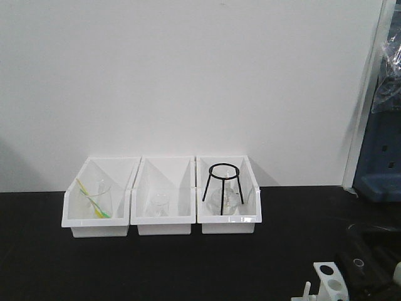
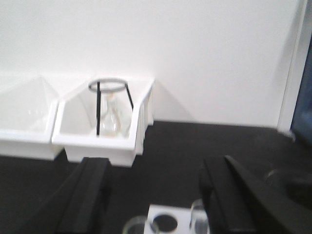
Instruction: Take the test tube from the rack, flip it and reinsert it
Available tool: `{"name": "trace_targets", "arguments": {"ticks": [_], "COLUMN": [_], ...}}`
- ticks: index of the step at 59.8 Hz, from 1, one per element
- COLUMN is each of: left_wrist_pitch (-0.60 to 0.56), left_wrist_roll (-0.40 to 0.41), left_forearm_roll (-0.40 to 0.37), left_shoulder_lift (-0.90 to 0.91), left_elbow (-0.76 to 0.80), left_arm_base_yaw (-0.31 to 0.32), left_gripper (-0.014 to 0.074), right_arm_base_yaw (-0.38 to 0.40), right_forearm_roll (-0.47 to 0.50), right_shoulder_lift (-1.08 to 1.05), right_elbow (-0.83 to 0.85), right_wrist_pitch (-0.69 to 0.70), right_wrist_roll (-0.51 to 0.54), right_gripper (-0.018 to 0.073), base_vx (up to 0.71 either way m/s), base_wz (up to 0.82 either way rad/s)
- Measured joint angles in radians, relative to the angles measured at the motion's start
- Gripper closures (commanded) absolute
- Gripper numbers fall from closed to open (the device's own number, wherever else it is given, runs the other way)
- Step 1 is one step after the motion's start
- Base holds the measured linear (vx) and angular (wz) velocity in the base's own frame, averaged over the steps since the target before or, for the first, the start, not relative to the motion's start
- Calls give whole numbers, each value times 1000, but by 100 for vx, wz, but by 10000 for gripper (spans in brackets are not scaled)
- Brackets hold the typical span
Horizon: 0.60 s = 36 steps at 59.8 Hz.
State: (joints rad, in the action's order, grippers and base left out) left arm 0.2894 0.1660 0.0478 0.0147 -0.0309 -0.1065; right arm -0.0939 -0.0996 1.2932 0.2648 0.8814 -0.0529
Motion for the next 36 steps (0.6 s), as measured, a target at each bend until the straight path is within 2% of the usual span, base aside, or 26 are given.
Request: {"name": "trace_targets", "arguments": {"ticks": [6,11,16,21,27,36], "left_wrist_pitch": [0,0,0,0,0,0], "left_wrist_roll": [0,0,0,0,0,0], "left_forearm_roll": [0,0,0,0,0,0], "left_shoulder_lift": [0,0,0,0,0,0], "left_elbow": [0,0,0,0,0,0], "left_arm_base_yaw": [0,0,0,0,0,0], "left_gripper": [603,603,603,603,603,603], "right_arm_base_yaw": [0,0,0,0,0,0], "right_forearm_roll": [-27,-66,-119,-164,-182,-185], "right_shoulder_lift": [-183,-338,-507,-665,-825,-987], "right_elbow": [34,46,40,-8,-92,-169], "right_wrist_pitch": [-192,-353,-531,-654,-726,-748], "right_wrist_roll": [-34,-94,-143,-155,-157,-158], "right_gripper": [372,570,573,572,571,568], "base_vx": [0,0,0,0,0,0], "base_wz": [0,0,0,0,0,0]}}
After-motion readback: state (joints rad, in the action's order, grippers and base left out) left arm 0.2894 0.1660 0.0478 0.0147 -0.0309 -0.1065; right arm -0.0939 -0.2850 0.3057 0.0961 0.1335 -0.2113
